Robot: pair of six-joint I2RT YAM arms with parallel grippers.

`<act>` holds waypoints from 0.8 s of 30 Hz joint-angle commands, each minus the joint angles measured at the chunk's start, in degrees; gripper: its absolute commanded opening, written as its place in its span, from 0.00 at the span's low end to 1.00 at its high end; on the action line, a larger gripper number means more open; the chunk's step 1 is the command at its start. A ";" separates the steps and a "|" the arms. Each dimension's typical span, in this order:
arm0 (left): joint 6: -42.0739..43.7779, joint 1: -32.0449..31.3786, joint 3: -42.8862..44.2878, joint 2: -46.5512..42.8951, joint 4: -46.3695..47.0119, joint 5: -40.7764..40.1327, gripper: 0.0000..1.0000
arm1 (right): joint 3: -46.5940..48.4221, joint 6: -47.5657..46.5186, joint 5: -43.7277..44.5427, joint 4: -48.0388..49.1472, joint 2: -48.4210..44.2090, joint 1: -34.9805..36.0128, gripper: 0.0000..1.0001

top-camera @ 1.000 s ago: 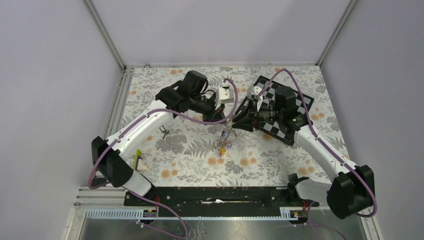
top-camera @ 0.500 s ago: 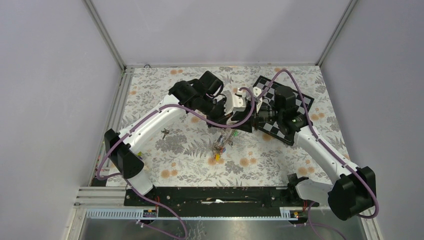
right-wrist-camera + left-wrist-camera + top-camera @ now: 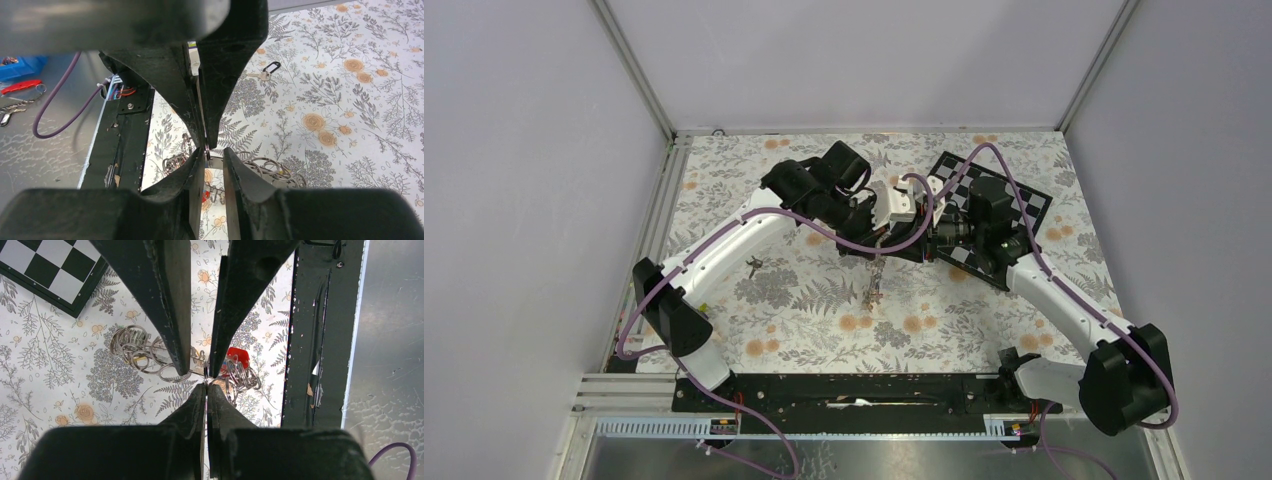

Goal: Put the keys on the keyring

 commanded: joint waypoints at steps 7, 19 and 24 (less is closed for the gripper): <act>-1.10 -0.25 -0.76 -2.78 6.93 3.01 0.00 | -2.07 2.32 -1.45 3.84 0.91 1.04 0.23; -2.31 0.56 -4.68 -5.40 10.38 4.16 0.00 | -5.41 10.13 -2.95 12.28 0.19 0.50 0.23; -2.58 1.14 -5.74 -6.51 11.25 4.94 0.00 | -6.10 12.90 -3.45 15.01 -0.16 -0.44 0.23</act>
